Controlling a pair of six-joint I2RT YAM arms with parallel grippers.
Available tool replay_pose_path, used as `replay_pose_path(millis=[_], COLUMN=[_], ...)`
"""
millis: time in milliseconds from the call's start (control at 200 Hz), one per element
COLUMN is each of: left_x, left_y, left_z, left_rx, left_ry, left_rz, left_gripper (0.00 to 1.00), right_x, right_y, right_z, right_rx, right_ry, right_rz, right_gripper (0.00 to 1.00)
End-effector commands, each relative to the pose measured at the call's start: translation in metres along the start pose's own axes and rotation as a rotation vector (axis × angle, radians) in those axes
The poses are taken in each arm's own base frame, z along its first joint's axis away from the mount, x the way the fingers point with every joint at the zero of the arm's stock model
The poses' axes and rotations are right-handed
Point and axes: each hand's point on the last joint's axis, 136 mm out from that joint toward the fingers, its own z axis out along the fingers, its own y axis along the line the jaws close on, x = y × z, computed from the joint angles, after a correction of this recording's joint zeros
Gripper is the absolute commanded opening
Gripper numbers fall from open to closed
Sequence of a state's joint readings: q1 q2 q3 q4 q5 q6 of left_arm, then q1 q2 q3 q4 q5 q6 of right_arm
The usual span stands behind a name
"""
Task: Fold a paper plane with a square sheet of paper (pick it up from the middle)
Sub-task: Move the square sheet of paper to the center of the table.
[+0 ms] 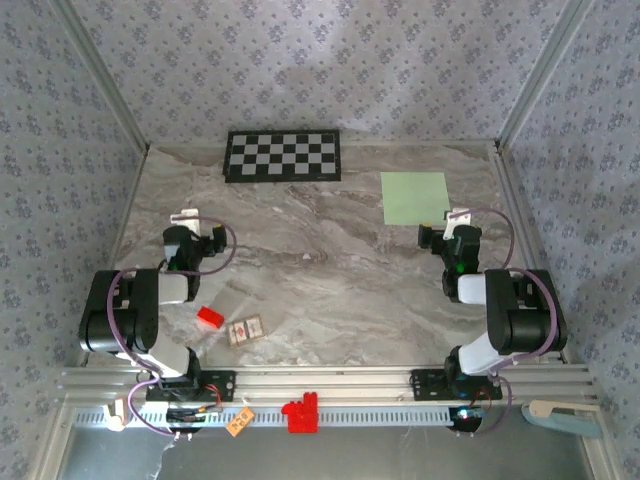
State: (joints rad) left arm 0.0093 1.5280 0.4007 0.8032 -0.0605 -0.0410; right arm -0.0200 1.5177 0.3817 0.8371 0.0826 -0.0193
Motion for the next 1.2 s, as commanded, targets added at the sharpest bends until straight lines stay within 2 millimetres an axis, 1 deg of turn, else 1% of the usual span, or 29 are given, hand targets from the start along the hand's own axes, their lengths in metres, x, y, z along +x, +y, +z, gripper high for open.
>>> replay_pose_path(millis=[0,1019,1079,1129,1194], left_x=[-0.005,-0.006,-0.006,-0.006,-0.011], left_y=[0.0,0.0,-0.003,-0.009,-0.009], left_z=[0.003,0.003,0.002,0.001,-0.001], left_rx=[0.0,0.008,0.025,0.058,0.063], left_ry=[-0.008,-0.012,-0.013,-0.009,-0.015], left_rz=[0.012,0.006,0.014,0.03,0.03], left_gripper=[1.0,1.0,1.0,1.0,1.0], right_x=[0.004,0.003,0.003,-0.003,-0.01], right_y=[-0.003,-0.003,-0.003,-0.007,-0.009], right_z=[0.001,0.001,0.0,-0.001,-0.006], right_rx=[0.016,0.013,0.017,0.052,0.07], right_ry=[0.015,0.015,0.009,0.001,0.003], right_rz=[0.001,0.004,0.002,0.003,0.002], right_gripper=[1.0,1.0,1.0,1.0,1.0])
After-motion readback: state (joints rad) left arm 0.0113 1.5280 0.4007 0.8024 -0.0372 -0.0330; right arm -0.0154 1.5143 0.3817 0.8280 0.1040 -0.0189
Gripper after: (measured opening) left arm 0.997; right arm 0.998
